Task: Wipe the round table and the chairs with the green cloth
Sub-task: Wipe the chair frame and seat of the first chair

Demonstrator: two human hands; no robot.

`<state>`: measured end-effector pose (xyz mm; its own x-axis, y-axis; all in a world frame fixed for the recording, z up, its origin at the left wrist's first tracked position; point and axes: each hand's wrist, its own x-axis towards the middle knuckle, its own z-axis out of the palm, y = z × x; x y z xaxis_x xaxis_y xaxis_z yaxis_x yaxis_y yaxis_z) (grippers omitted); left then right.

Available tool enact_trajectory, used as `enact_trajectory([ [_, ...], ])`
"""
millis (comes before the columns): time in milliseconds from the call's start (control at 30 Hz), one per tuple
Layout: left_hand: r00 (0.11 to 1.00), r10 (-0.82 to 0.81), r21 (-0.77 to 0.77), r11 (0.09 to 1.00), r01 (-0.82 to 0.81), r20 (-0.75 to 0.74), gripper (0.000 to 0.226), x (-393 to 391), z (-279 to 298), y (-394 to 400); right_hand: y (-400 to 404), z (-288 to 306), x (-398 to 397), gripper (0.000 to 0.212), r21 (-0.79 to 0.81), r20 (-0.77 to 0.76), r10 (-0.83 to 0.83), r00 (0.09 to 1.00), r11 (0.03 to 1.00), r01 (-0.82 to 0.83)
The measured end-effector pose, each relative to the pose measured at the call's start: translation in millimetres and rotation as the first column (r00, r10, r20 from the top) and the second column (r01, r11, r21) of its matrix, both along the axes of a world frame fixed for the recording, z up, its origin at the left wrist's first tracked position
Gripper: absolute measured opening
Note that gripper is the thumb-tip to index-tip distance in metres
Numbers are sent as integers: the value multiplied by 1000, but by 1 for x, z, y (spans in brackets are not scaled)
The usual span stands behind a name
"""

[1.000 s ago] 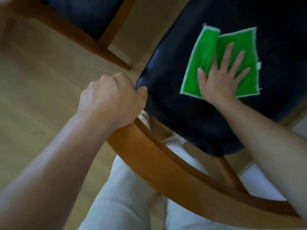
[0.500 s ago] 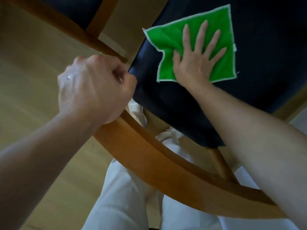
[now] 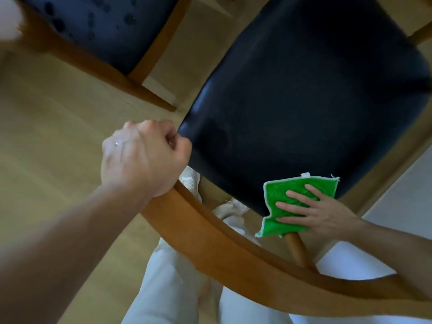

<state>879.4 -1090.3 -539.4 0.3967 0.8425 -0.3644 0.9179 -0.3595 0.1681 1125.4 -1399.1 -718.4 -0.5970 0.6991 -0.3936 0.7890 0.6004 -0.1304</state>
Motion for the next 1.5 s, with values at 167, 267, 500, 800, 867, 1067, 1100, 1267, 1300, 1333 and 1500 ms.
enact_trajectory([
  [167, 1000, 4, 0, 1000, -4, 8, 24, -3, -1, 0, 41, -6, 22, 83, 90, -9, -610, 792, 789, 608],
  [267, 1000, -15, -4, 1000, 15, 5, 23, -3, -3, 0, 103, -12, 46, 66, 100, 19, -1000, 16, 18, 995],
  [500, 999, -2, -38, 999, 0, -48, 23, 1, 2, -1, 137, -8, -26, 83, -30, 133, -988, 75, 71, 997],
  [800, 996, -25, -68, 998, 19, -91, 24, 0, 4, 3, 55, -7, -38, 72, -159, 179, -966, 187, 159, 974],
  [867, 995, -46, -82, 996, 38, -94, 25, -3, 0, 4, 67, -8, -7, 72, -51, 154, -928, -341, -352, 935],
  [1067, 990, -84, -89, 993, 74, -110, 26, -4, -3, 6, 97, -7, -19, 68, -86, 171, -555, -814, -832, 549],
  [1100, 989, -95, -89, 992, 86, -110, 27, -5, -2, 5, 98, -3, -34, 67, -96, 214, -509, -834, -860, 501],
  [1267, 972, -149, -81, 987, 136, -183, 30, 0, -3, 7, 82, 42, -58, 54, -263, 152, -713, -685, -697, 667],
  [1300, 951, -156, -102, 986, 133, -266, 30, 1, -4, 8, 82, 58, -54, 52, -310, 122, -686, -717, -713, 629],
  [1333, 925, -161, -140, 983, 119, -343, 30, 4, -5, 11, 83, 74, -49, 51, -342, 97, -663, -742, -722, 601],
  [1500, 885, -389, -340, 893, 295, -257, 31, 68, 8, 2, 98, 157, -13, 49, -440, -56, -700, -712, -623, 647],
])
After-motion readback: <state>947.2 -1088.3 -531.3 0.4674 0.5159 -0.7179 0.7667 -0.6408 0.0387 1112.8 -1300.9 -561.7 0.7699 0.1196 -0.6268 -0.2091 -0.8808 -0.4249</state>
